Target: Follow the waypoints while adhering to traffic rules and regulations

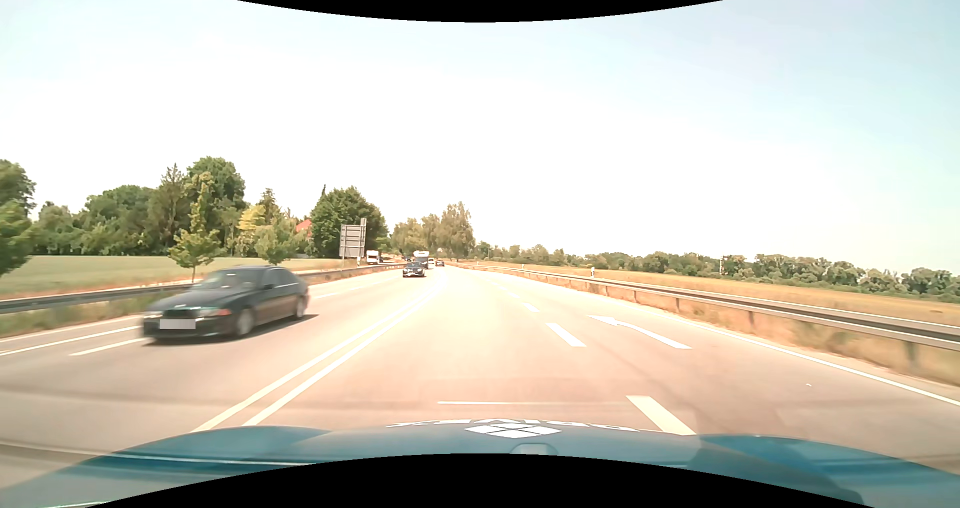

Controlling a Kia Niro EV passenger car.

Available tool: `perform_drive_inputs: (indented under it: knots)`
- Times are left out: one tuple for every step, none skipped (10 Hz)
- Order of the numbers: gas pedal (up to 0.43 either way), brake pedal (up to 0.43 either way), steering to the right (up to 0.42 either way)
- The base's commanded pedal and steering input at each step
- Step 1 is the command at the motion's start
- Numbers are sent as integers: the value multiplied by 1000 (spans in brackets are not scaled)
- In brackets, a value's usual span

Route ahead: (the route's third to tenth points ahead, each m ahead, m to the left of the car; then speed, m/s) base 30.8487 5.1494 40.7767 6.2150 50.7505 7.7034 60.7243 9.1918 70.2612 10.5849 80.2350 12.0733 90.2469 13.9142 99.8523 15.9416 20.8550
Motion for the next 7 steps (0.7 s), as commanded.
perform_drive_inputs:
  knots:
    - [87, 0, -17]
    - [87, 0, -17]
    - [87, 0, -16]
    - [87, 0, -17]
    - [87, 0, -16]
    - [87, 0, -16]
    - [87, 0, -16]
